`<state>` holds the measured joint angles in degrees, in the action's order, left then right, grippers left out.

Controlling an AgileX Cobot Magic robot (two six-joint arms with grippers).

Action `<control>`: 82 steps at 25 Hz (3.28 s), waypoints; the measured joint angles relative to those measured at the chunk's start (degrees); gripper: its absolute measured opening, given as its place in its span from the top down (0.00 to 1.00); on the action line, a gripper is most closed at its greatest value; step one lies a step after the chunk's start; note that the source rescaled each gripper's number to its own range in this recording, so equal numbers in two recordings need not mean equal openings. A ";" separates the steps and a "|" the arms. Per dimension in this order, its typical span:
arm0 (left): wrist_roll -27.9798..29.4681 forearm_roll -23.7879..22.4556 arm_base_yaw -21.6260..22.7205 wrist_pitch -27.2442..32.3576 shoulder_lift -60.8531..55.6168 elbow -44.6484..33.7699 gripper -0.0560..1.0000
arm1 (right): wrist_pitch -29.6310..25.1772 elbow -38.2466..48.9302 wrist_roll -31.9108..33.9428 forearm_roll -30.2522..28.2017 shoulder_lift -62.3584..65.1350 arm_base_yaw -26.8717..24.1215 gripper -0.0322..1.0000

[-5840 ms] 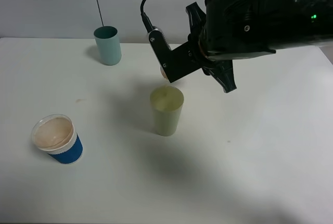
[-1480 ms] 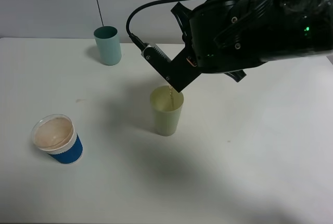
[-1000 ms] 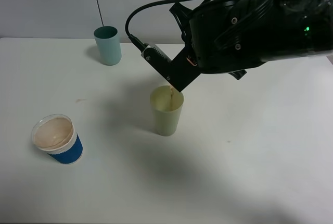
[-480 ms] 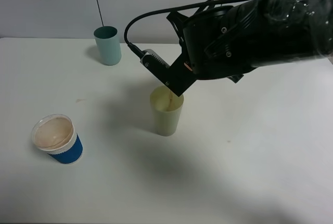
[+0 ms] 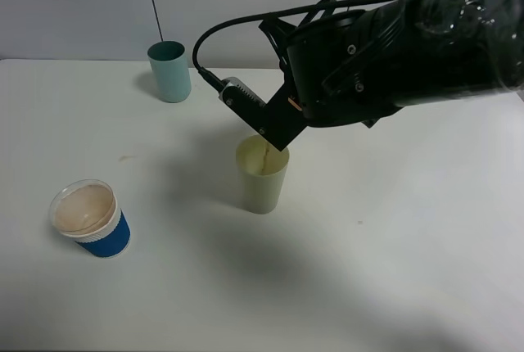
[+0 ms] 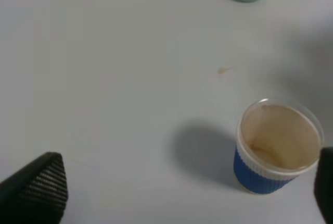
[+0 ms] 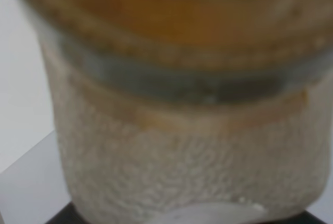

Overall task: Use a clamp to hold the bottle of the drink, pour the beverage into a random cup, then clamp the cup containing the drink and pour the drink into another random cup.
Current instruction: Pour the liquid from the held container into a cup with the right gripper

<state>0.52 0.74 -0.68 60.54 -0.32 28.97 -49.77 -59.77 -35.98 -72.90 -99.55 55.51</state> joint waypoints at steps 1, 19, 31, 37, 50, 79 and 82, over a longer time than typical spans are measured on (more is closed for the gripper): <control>0.00 0.00 0.00 0.00 0.00 0.00 0.12 | 0.05 0.00 0.00 0.00 0.00 0.00 0.96; 0.00 0.00 0.00 0.00 0.00 0.00 0.12 | 0.51 0.00 1.06 -1.54 0.00 0.94 0.96; 0.00 0.00 0.00 0.00 0.00 0.00 0.12 | 0.46 0.00 1.06 -3.49 0.00 0.94 0.96; 0.00 0.00 0.00 0.00 0.00 0.00 0.12 | 0.46 0.00 1.06 -4.87 0.00 0.94 0.96; 0.00 0.00 0.00 0.00 0.00 0.00 0.12 | 0.46 0.00 1.08 -6.32 0.00 0.94 0.96; 0.00 0.00 0.00 0.00 0.00 0.00 0.12 | -0.36 0.00 2.07 -10.27 0.00 2.48 0.96; 0.00 0.00 0.00 0.00 0.00 0.00 0.12 | -0.48 0.00 2.07 -10.35 0.00 2.48 0.96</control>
<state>0.52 0.74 -0.68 60.54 -0.32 28.97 -50.25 -59.77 -33.91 -83.26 -99.55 58.00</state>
